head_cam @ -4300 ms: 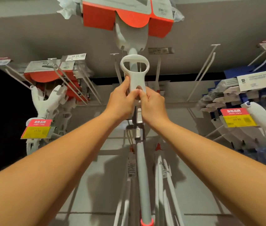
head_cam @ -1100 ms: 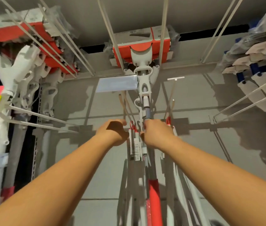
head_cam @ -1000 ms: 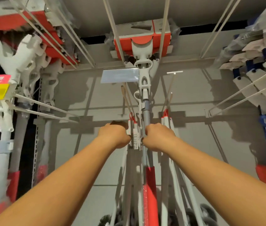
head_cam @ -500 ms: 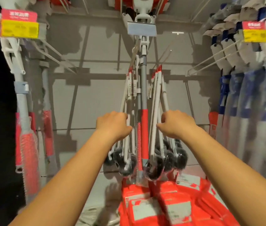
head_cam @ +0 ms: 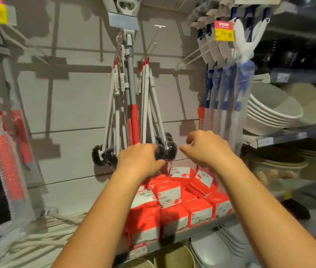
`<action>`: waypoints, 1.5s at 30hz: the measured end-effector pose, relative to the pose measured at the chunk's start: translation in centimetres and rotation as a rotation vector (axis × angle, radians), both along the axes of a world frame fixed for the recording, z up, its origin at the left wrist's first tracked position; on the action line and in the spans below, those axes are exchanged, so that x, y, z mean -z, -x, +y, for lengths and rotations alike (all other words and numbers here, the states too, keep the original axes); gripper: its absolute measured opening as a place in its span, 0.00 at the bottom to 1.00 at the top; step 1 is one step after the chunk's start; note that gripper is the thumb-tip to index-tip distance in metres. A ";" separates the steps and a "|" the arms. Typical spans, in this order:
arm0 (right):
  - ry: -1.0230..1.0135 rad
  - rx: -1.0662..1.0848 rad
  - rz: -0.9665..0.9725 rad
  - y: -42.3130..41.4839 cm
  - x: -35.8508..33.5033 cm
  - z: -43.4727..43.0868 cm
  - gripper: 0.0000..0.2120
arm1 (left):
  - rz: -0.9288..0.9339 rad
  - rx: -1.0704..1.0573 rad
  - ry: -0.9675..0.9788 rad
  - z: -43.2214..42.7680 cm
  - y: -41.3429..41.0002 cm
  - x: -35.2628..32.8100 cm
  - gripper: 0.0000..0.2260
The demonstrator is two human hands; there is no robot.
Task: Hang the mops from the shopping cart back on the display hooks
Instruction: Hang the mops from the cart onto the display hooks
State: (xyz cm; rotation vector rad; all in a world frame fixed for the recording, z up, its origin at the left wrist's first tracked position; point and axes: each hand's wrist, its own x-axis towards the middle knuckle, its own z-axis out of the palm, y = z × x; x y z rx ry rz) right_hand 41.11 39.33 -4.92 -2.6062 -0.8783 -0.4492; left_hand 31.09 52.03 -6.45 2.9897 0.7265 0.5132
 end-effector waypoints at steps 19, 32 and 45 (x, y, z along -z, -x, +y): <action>-0.010 0.199 0.254 5.1 9.3 -28.4 0.15 | 0.040 0.239 0.271 -25.1 1.6 8.4 0.21; -0.078 0.568 0.415 7.0 12.9 -33.8 0.13 | 0.195 0.602 0.282 -29.8 -2.8 11.2 0.21; -0.189 1.006 0.471 12.0 15.9 -35.8 0.18 | 0.339 1.026 0.320 -33.2 -5.1 14.3 0.24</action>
